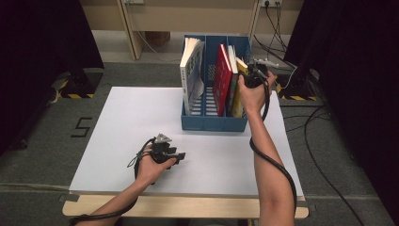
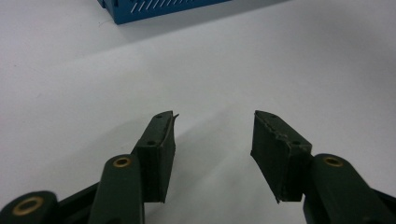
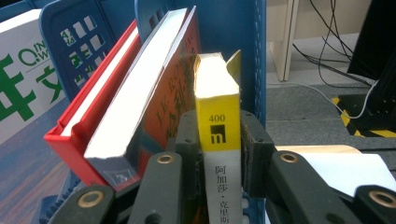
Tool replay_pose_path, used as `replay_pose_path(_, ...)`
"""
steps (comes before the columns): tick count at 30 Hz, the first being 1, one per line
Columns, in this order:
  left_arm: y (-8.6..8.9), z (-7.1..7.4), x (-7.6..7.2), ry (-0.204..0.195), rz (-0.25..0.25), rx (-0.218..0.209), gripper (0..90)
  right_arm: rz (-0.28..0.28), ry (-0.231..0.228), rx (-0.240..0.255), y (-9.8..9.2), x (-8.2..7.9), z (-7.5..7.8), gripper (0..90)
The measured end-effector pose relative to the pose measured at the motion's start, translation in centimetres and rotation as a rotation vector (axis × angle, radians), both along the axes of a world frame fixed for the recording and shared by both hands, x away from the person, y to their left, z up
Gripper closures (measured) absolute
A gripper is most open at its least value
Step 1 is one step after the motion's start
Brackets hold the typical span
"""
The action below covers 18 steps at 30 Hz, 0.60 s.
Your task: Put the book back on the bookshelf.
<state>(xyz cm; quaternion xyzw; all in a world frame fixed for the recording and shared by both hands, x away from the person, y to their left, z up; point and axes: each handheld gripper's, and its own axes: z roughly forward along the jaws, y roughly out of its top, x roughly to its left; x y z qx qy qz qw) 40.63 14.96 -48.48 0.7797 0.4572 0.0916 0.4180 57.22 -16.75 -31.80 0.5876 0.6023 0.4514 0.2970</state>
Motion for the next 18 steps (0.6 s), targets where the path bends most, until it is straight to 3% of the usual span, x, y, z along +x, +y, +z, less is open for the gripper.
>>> replay_pose_path(10, 0.0, 0.0, -0.1, -0.003, 0.001, -0.003, 48.9, 0.006, 0.037, -0.019, -0.4, -0.9, 0.4, 73.1)
replay_pose_path(18, -0.1, -0.1, -0.1, 0.001, 0.000, -0.001, 48.9, 0.005, 0.036, -0.025, -0.4, -1.1, 0.5, 71.6)
